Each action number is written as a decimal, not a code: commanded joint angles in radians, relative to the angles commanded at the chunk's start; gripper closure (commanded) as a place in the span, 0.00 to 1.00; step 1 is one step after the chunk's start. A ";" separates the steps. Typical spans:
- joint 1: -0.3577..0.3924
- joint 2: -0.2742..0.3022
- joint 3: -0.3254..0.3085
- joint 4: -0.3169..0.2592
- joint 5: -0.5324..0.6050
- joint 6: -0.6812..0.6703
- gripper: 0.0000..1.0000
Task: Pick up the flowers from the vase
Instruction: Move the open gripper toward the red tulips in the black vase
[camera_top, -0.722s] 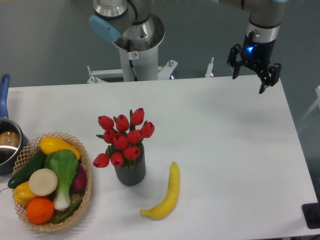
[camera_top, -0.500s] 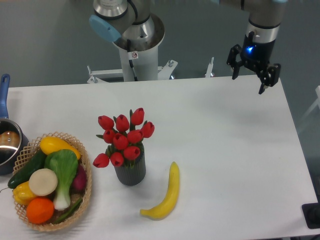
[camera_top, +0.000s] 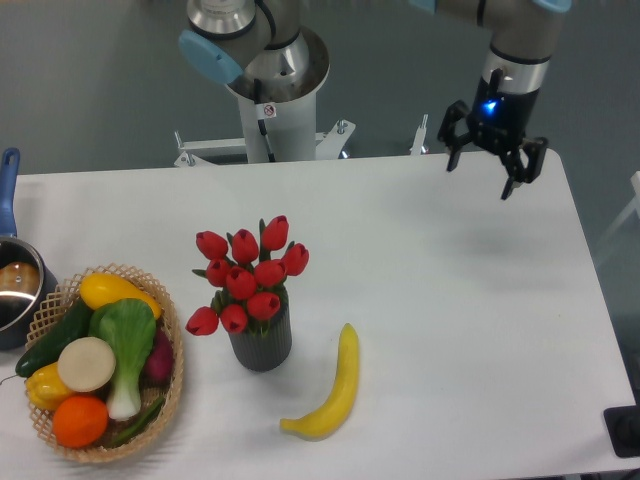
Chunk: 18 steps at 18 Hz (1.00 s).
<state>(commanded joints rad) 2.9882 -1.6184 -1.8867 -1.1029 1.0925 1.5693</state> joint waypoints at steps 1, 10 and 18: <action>-0.003 0.009 -0.024 0.000 -0.026 0.000 0.00; -0.086 0.064 -0.198 0.005 -0.304 0.003 0.00; -0.232 0.080 -0.199 0.035 -0.380 -0.052 0.00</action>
<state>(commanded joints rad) 2.7566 -1.5386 -2.0862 -1.0677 0.7120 1.5173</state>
